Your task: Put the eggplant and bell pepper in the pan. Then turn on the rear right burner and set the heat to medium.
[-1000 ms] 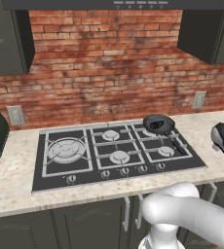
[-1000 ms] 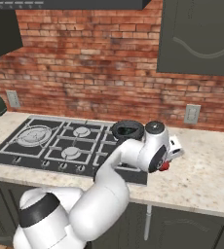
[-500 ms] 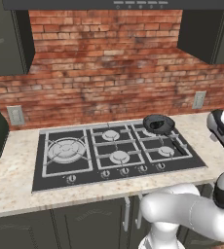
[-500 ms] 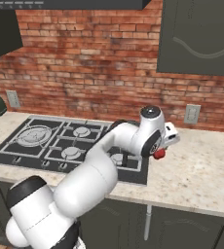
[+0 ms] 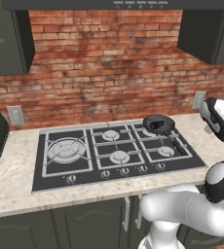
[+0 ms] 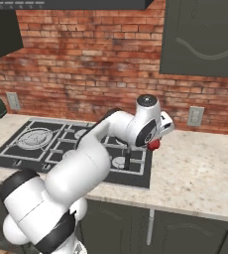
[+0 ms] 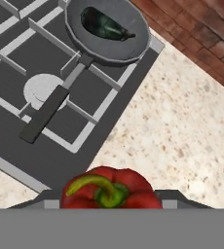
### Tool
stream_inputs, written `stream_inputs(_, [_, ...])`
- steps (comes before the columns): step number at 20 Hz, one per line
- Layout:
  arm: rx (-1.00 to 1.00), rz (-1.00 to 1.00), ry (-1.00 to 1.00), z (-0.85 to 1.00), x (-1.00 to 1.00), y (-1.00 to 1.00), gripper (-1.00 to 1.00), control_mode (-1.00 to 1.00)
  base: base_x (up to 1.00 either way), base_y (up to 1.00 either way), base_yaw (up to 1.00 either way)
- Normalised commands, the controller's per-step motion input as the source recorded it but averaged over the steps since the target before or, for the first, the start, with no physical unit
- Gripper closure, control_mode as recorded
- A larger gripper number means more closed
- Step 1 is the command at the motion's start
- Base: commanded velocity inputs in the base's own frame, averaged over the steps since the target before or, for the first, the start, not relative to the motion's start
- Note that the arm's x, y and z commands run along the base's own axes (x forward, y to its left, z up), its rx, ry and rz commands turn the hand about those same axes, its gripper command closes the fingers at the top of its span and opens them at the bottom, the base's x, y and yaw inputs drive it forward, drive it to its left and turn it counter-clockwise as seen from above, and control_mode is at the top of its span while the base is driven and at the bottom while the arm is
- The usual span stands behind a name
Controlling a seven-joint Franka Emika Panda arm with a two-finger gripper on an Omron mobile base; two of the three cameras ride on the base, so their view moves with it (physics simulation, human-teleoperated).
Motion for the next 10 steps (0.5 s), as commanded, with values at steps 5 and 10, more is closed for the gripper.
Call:
stream_inputs(5, [0.00,0.11,0.00,0.16,0.24,0.35,1.00,-1.00,0.00,0.00,0.00])
stream_inputs(10, [0.00,0.09,0.00,0.09,0.18,0.39,1.00,-1.00,0.00,0.00,0.00])
